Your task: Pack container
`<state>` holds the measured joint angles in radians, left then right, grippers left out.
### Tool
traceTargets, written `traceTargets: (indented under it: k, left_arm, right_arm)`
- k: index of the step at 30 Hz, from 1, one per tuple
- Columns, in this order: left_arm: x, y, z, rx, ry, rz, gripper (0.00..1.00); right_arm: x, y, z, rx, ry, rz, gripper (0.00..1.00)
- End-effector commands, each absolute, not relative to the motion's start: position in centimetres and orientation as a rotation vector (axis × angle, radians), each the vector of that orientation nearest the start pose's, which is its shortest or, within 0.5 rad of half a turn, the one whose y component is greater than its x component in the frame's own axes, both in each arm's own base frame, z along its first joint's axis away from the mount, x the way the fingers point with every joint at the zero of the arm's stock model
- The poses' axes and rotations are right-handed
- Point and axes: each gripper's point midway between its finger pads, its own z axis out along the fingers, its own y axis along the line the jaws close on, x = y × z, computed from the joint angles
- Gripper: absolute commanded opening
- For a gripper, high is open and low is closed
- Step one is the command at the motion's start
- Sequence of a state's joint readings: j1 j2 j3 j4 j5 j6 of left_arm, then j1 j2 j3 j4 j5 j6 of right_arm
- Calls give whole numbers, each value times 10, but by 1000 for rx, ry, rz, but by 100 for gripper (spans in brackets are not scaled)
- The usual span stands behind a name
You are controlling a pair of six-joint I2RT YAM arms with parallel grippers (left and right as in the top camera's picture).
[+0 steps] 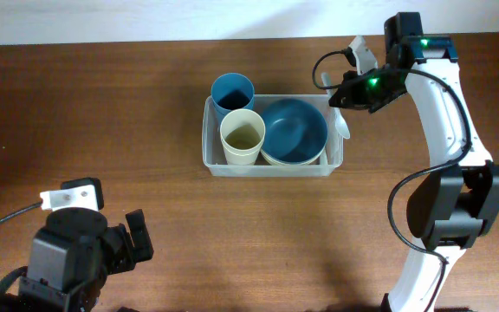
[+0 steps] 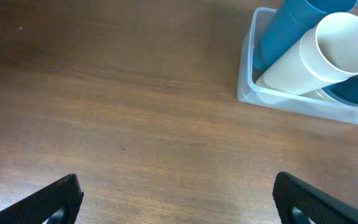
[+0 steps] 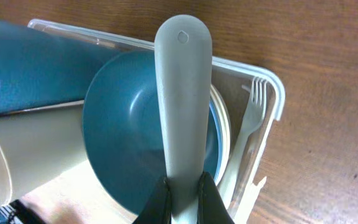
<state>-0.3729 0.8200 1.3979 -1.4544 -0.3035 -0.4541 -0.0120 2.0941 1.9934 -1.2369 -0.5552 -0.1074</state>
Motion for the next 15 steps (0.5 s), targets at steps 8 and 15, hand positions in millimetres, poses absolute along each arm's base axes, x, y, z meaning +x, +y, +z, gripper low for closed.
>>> traceTargets:
  k: [8, 15]
  left_arm:
    - [172, -10, 307, -247, 2379, -3, 100]
    - [172, -10, 307, -247, 2379, -3, 100]
  right_arm:
    - [451, 68, 166, 66, 2847, 628, 4]
    - [441, 69, 160, 77, 2894, 631, 4]
